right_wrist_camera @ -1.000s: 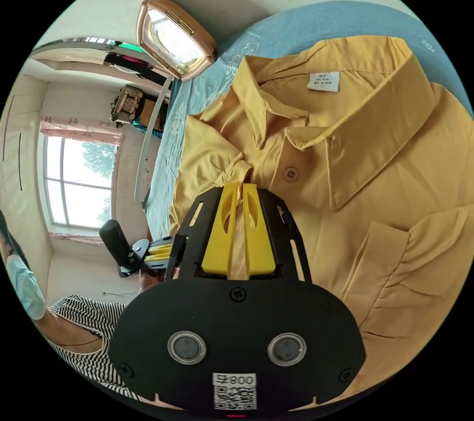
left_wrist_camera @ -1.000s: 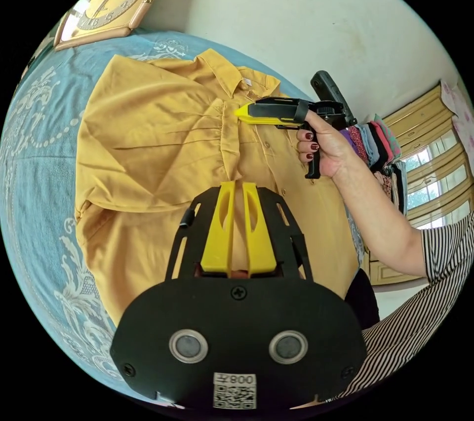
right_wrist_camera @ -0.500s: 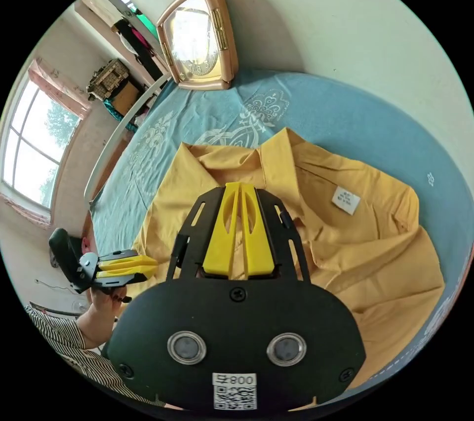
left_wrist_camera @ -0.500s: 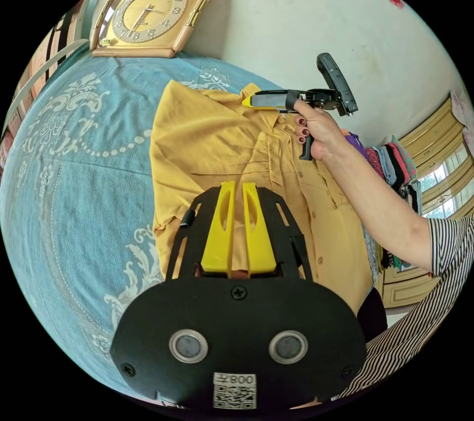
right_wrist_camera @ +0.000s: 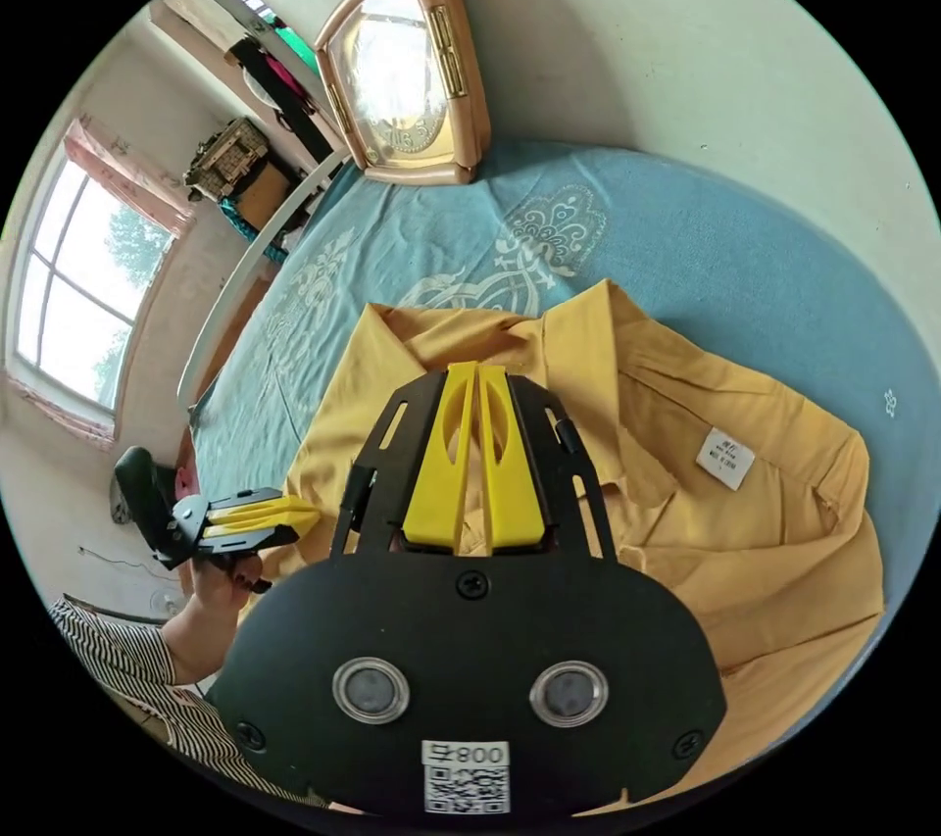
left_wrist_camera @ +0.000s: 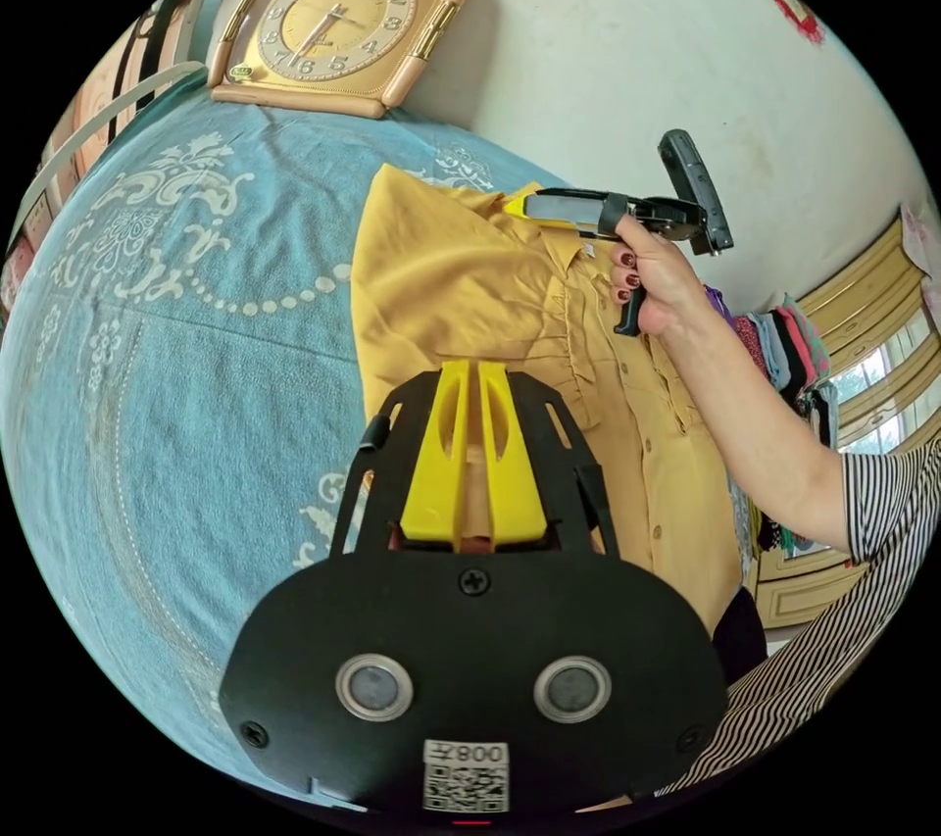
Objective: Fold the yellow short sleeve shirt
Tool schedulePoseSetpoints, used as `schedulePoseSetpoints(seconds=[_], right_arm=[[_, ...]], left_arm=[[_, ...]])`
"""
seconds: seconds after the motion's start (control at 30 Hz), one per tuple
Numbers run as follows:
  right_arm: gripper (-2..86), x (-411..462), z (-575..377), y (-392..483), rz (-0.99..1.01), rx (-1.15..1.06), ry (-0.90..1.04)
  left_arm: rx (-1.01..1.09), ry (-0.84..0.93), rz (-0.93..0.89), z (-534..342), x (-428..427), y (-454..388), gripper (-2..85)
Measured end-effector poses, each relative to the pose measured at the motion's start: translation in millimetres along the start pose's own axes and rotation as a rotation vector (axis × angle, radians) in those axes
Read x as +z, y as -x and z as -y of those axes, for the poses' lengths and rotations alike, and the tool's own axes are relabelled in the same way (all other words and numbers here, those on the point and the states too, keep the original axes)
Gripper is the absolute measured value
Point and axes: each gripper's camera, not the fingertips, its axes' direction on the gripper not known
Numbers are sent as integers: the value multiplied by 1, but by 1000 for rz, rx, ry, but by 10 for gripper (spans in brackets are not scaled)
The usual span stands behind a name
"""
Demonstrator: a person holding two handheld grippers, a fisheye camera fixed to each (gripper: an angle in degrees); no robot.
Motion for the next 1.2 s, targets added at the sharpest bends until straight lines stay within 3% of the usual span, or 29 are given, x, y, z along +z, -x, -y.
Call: schedulePoseSetpoints(seconds=[0.23, 0.33, 0.5, 0.67, 0.8, 0.97, 1.2], right_arm=[[1, 34, 27, 32, -88, -65, 131], [1, 11, 22, 25, 17, -61, 110], [1, -60, -59, 27, 82, -126, 19], [1, -48, -153, 44, -1, -136, 193], [1, -90, -172, 39, 57, -70, 53], [1, -158, -224, -1, -240, 71, -46], [2, -157, -260, -43, -282, 218, -7]], left_arm=[[-21, 34, 8, 4, 16, 8, 6], [-18, 13, -23, 3, 15, 7, 6], [57, 2, -114, -1, 22, -9, 6], [67, 98, -79, -2, 49, -17, 5], [85, 45, -89, -6, 38, -23, 5], [135, 101, -73, -4, 60, -34, 4], [108, 147, -62, -11, 83, -31, 4]])
